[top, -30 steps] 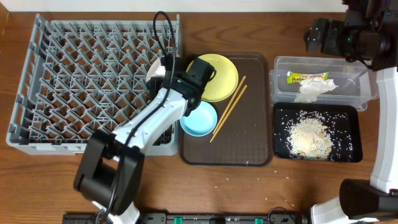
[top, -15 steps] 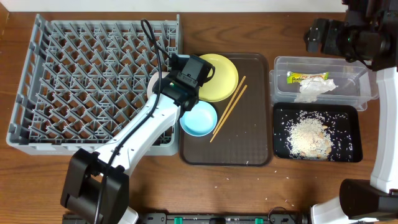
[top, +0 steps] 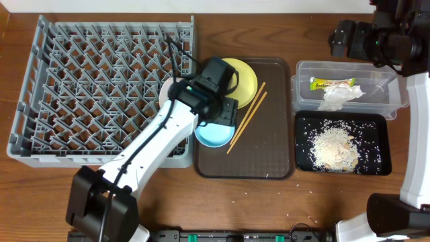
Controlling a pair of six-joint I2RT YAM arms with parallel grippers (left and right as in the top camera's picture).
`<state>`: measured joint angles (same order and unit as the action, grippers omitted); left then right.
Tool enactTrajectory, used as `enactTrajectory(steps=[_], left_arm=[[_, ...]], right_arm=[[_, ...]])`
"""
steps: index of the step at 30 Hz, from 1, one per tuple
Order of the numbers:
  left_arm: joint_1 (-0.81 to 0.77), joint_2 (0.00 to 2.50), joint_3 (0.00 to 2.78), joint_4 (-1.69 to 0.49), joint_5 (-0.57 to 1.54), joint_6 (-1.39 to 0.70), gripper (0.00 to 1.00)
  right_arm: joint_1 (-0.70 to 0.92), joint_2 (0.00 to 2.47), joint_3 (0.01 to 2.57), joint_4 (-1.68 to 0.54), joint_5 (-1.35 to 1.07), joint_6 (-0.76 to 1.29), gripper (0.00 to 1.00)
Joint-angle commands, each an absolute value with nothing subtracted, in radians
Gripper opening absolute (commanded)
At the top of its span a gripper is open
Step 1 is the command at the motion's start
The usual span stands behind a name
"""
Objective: Sort waste into correct bins and load items into the dishwasher
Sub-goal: 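Reach the left gripper to the light-blue bowl and grasp it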
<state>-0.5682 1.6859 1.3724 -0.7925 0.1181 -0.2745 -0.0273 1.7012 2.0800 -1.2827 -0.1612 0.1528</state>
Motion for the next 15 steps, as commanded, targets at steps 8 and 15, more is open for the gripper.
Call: enactTrajectory(steps=[8, 15], left_arm=[[-0.644, 1.856, 1.348, -0.824, 0.028, -0.264, 0.41], [-0.645, 1.892, 1.346, -0.818, -0.022, -0.274, 0.10]], right_arm=[[-0.019, 1.703, 2.077, -1.283, -0.165, 0.163, 0.99], [-0.019, 1.703, 2.077, -1.283, -0.165, 0.163, 0.99]])
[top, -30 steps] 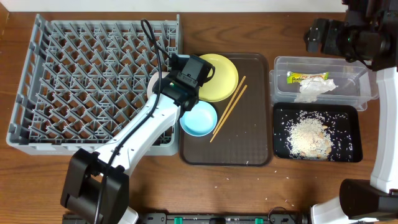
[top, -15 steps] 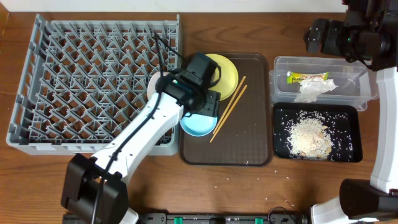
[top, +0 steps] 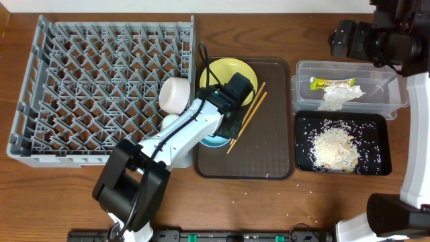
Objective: Sort waste into correct bins and load items into the dishwasher
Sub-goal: 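Reach the left gripper to the light-blue bowl and grasp it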
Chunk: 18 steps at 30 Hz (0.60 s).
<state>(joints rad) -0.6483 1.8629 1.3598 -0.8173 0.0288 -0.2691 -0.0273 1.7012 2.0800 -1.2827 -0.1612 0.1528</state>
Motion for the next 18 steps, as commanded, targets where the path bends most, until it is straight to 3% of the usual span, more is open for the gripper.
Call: enactTrajectory(steps=[1, 9, 18], left_arm=[[-0.646, 1.902, 1.345, -0.818, -0.043, -0.274, 0.09], [-0.656, 1.960, 1.346, -0.798, 0.004, -0.253, 0.08], [-0.808, 1.959, 1.381, -0.837, 0.018, 0.009, 0.08]], right_arm=[[-0.019, 1.703, 2.077, -1.283, -0.165, 0.163, 0.99], [-0.019, 1.704, 2.077, -1.283, -0.165, 0.163, 0.99], [-0.019, 1.703, 2.077, -1.283, -0.165, 0.163, 0.99]])
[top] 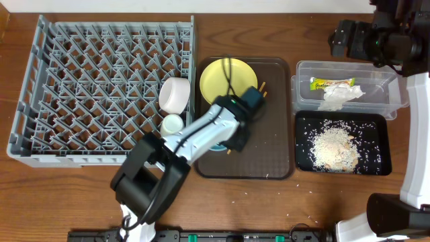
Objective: Sort waste into correct bins and load items into the dishwasher
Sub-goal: 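Reach the left gripper to the light-blue bowl and grasp it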
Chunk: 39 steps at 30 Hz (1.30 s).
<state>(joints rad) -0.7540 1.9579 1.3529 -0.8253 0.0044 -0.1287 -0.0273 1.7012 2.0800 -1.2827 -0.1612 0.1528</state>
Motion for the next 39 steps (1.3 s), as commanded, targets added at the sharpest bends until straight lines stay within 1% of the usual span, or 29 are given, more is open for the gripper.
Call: enactTrajectory(steps=[1, 3, 6, 10, 11, 12, 14, 15, 17, 18, 19, 21, 24, 25, 33, 36, 37, 39], left_arm=[[-0.838, 1.959, 1.381, -0.837, 0.010, 0.064, 0.08], [-0.878, 1.959, 1.381, -0.836, -0.043, 0.094, 0.08], [-0.889, 1.958, 1.382, -0.837, -0.064, 0.091, 0.08], [-0.823, 1.901, 1.436, -0.851, -0.064, -0.038, 0.08], [-0.807, 1.884, 1.450, -0.863, -0.064, -0.053, 0.12], [-0.773, 1.848, 1.473, -0.889, -0.064, -0.082, 0.27], [-0.724, 1.797, 1.482, -0.897, -0.062, -0.117, 0.46], [-0.696, 1.775, 1.482, -0.897, -0.055, -0.118, 0.49], [-0.638, 1.760, 1.481, -0.901, -0.053, -0.117, 0.52], [-0.619, 1.761, 1.480, -0.905, -0.053, -0.117, 0.57], [-0.595, 1.769, 1.470, -0.908, -0.053, -0.117, 0.60], [-0.569, 1.787, 1.452, -0.916, -0.051, -0.115, 0.60], [-0.550, 1.818, 1.419, -0.919, 0.033, -0.045, 0.61], [-0.548, 1.832, 1.409, -0.919, 0.064, -0.022, 0.64], [-0.548, 1.946, 1.402, -0.920, 0.073, -0.012, 0.65], [-0.548, 1.991, 1.402, -0.915, 0.130, 0.008, 0.65], [-0.549, 2.007, 1.402, -0.914, 0.143, 0.007, 0.65], [-0.549, 2.048, 1.402, -0.911, 0.143, 0.007, 0.56]], right_arm=[[-0.019, 1.703, 2.077, -1.284, -0.165, 0.163, 0.99], [-0.019, 1.703, 2.077, -1.283, -0.165, 0.163, 0.99], [-0.019, 1.703, 2.077, -1.283, -0.165, 0.163, 0.99], [-0.019, 1.703, 2.077, -1.283, -0.165, 0.163, 0.99], [-0.019, 1.704, 2.077, -1.284, -0.165, 0.163, 0.99], [-0.019, 1.704, 2.077, -1.284, -0.165, 0.163, 0.99], [-0.019, 1.703, 2.077, -1.284, -0.165, 0.163, 0.99], [-0.019, 1.704, 2.077, -1.284, -0.165, 0.163, 0.99], [-0.019, 1.703, 2.077, -1.283, -0.165, 0.163, 0.99], [-0.020, 1.703, 2.077, -1.284, -0.165, 0.163, 0.99], [-0.019, 1.703, 2.077, -1.283, -0.165, 0.163, 0.99], [-0.019, 1.703, 2.077, -1.283, -0.165, 0.163, 0.99], [-0.019, 1.704, 2.077, -1.283, -0.165, 0.163, 0.99], [-0.019, 1.704, 2.077, -1.283, -0.165, 0.163, 0.99], [-0.019, 1.704, 2.077, -1.283, -0.165, 0.163, 0.99], [-0.019, 1.703, 2.077, -1.283, -0.165, 0.163, 0.99], [-0.019, 1.704, 2.077, -1.283, -0.165, 0.163, 0.99], [-0.019, 1.704, 2.077, -1.284, -0.165, 0.163, 0.99]])
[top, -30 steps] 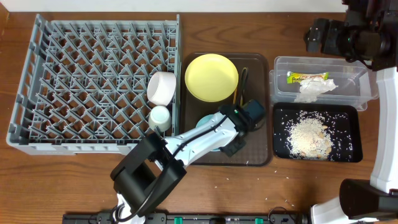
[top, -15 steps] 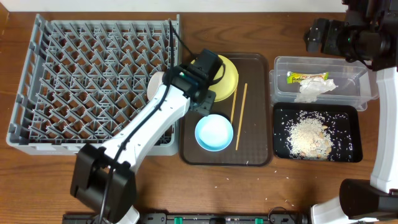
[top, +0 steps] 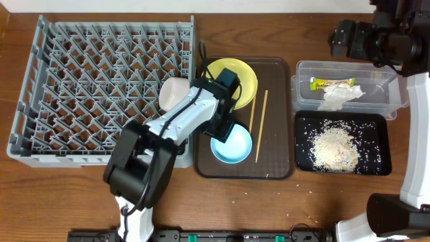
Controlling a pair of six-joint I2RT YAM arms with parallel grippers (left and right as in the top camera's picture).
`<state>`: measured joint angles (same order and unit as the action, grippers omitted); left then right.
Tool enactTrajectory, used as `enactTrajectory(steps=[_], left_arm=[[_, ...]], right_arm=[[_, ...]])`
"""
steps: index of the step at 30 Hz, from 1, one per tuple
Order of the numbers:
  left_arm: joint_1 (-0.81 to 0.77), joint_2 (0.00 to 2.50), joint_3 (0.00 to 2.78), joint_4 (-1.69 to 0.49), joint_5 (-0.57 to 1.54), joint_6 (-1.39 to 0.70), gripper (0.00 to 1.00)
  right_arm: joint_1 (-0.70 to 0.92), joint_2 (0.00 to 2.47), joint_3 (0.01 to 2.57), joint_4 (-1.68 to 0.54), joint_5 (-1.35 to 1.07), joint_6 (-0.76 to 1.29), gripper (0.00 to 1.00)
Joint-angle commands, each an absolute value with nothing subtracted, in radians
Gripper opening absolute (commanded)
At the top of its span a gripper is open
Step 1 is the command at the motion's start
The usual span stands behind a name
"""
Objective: Sort waste into correct bins and load items into the dishwasher
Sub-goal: 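Reach the left gripper to the light-blue bowl and grasp it, then carry the light-blue bowl left and lower it into the dish rack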
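Observation:
The overhead view shows my left arm reaching from the table's front to the brown tray [top: 275,168]. My left gripper [top: 222,121] hangs just above a light blue bowl [top: 233,145], at the near edge of a yellow plate [top: 242,75]; its jaws are not clear. A pair of chopsticks [top: 259,126] lies straight on the tray, right of the bowl. A white cup [top: 173,93] sits in the grey dish rack [top: 94,81]. My right gripper [top: 344,39] is high at the back right, its fingers hard to make out.
A clear bin [top: 383,94] at the right holds a snack wrapper [top: 330,84] and a crumpled tissue [top: 339,98]. In front of it a black tray [top: 376,128] holds spilled rice [top: 332,144]. Rice grains are scattered on the table's front edge.
My left gripper has moved back left, from the tray's middle to the plate's near edge. The chopsticks, then under the arm, now lie straight and further right. The blue bowl sits further right, uncovered.
My left gripper was first over the blue bowl beside the rack, with the chopsticks lying slanted on the tray. It then stood over the chopsticks, then further right at the tray's middle. Now it is back by the plate, with chopsticks and bowl shifted right.

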<state>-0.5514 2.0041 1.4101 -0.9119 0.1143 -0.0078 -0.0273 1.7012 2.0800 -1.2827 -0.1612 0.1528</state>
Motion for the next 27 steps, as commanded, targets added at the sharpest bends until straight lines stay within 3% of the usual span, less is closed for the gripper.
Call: enactTrajectory(steps=[1, 3, 5, 6, 14, 17, 27], left_arm=[[-0.549, 2.053, 1.402, -0.911, 0.143, 0.007, 0.53], [-0.549, 2.058, 1.402, -0.911, 0.143, 0.007, 0.41], [-0.549, 2.058, 1.402, -0.904, 0.142, 0.007, 0.14], [-0.549, 2.058, 1.402, -0.899, 0.142, 0.007, 0.08], [-0.548, 2.009, 1.451, -0.958, 0.134, 0.003, 0.07], [-0.547, 1.922, 1.491, -0.982, 0.037, -0.004, 0.07], [-0.530, 1.703, 1.515, -0.593, -0.809, 0.033, 0.07]], right_arm=[[-0.019, 1.703, 2.077, -1.283, -0.165, 0.163, 0.99], [-0.019, 1.704, 2.077, -1.283, -0.165, 0.163, 0.99], [-0.019, 1.703, 2.077, -1.283, -0.165, 0.163, 0.99], [-0.019, 1.703, 2.077, -1.283, -0.165, 0.163, 0.99], [-0.019, 1.704, 2.077, -1.283, -0.165, 0.163, 0.99], [-0.019, 1.703, 2.077, -1.283, -0.165, 0.163, 0.99], [-0.019, 1.703, 2.077, -1.283, -0.165, 0.163, 0.99]])
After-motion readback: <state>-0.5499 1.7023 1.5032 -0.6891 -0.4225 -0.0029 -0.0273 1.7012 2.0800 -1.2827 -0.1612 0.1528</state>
